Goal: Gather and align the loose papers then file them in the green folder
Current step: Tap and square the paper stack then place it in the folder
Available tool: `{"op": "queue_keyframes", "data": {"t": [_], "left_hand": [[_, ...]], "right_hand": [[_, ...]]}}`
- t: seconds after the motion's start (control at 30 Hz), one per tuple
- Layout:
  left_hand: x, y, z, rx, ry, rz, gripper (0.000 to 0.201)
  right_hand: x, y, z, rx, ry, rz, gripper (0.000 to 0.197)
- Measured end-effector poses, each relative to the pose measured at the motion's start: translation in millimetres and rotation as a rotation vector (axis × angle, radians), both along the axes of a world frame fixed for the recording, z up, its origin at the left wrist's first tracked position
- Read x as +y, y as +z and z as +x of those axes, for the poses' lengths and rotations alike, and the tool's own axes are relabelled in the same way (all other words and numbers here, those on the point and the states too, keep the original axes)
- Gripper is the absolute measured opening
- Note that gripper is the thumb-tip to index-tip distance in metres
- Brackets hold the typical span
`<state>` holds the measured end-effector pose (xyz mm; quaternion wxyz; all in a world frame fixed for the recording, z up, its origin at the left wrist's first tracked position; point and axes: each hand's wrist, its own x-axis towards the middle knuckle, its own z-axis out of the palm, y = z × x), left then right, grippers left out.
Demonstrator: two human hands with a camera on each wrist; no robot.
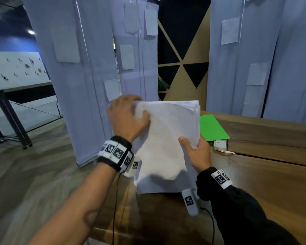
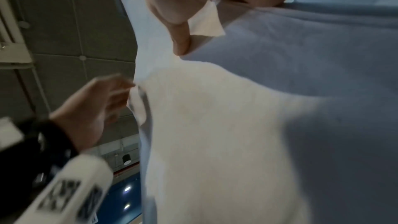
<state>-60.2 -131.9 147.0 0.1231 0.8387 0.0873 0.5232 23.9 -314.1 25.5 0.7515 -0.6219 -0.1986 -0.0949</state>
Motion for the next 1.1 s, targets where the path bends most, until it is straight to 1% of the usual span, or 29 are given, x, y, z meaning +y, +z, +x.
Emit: {"op": "queue_keyframes", "data": {"t": [0.03, 0.07, 0.1, 0.13, 0.17, 0.2, 0.23, 0.37, 0.43, 0.53, 0.6, 0.67, 0.7, 0.77, 0.83, 0.9, 1.03, 1.1], "left_hand": [[7.4, -20.2, 1.2, -0.086, 0.012, -0.147, 0.053], [9.9, -38.5, 1.7, -0.097, -0.063, -0.379, 0.067], [9.2, -54.7, 2.8, -0.066, -0.224, -0.665, 0.078], [5.6, -68.7, 4.4, -0.022, -0.418, -0.950, 0.085], [3.4, -82.1, 8.1, 0.018, -0.588, -1.164, 0.085], [0.5, -89.1, 9.4, 0.038, -0.689, -1.284, 0.081], [-1.7, -92.6, 9.9, 0.031, -0.736, -1.325, 0.074], [-0.9, -93.2, 10.6, -0.014, -0.739, -1.303, 0.060], [-3.1, -94.0, 8.9, -0.010, -0.695, -1.270, 0.052], [-10.9, -88.7, 3.2, 0.003, -0.626, -1.183, 0.050], [-13.2, -79.7, 0.5, -0.008, -0.644, -1.138, 0.047], [-11.0, -73.3, -0.2, -0.021, -0.691, -1.125, 0.044], [-9.2, -72.9, -0.7, -0.024, -0.708, -1.133, 0.045], [-5.5, -79.7, -2.2, -0.018, -0.717, -1.179, 0.049], [-2.5, -91.2, -0.6, -0.013, -0.692, -1.246, 0.064], [-0.9, -96.7, 3.9, -0.048, -0.692, -1.298, 0.071], [-0.3, -83.5, 7.0, -0.096, -0.711, -1.256, 0.063], [3.1, -77.9, 6.5, -0.101, -0.738, -1.223, 0.060]], "right_hand": [[-2.2, -1.7, 1.1, 0.004, 0.006, 0.017, 0.019], [-3.4, -3.7, 2.4, 0.007, 0.006, 0.030, 0.020], [-4.2, -4.6, 2.7, 0.009, 0.011, 0.044, 0.021], [-5.0, -4.0, 1.7, 0.013, 0.024, 0.054, 0.022], [-5.4, -3.9, 0.8, 0.013, 0.044, 0.065, 0.023], [-5.0, -3.9, 0.7, 0.012, 0.063, 0.075, 0.024], [-4.8, -3.6, 0.6, 0.013, 0.082, 0.090, 0.026], [-4.2, -0.3, 1.4, 0.031, 0.128, 0.102, 0.031], [-1.7, 1.6, 2.7, 0.033, 0.105, 0.097, 0.029], [4.1, 8.0, 2.8, 0.039, 0.045, 0.129, 0.030], [6.7, 13.4, 1.8, 0.022, 0.012, 0.154, 0.039], [4.5, 17.0, 2.0, 0.007, -0.008, 0.183, 0.043], [2.9, 16.4, 2.1, 0.000, -0.012, 0.182, 0.044], [1.6, 9.9, 2.6, 0.003, -0.017, 0.119, 0.048], [5.5, 3.1, 1.8, 0.025, 0.014, 0.070, 0.049], [12.3, 0.3, 3.1, 0.036, 0.030, 0.079, 0.047], [17.1, 20.2, 4.7, 0.005, -0.018, 0.108, 0.046], [13.4, 30.0, 3.0, -0.003, -0.011, 0.124, 0.042]]}}
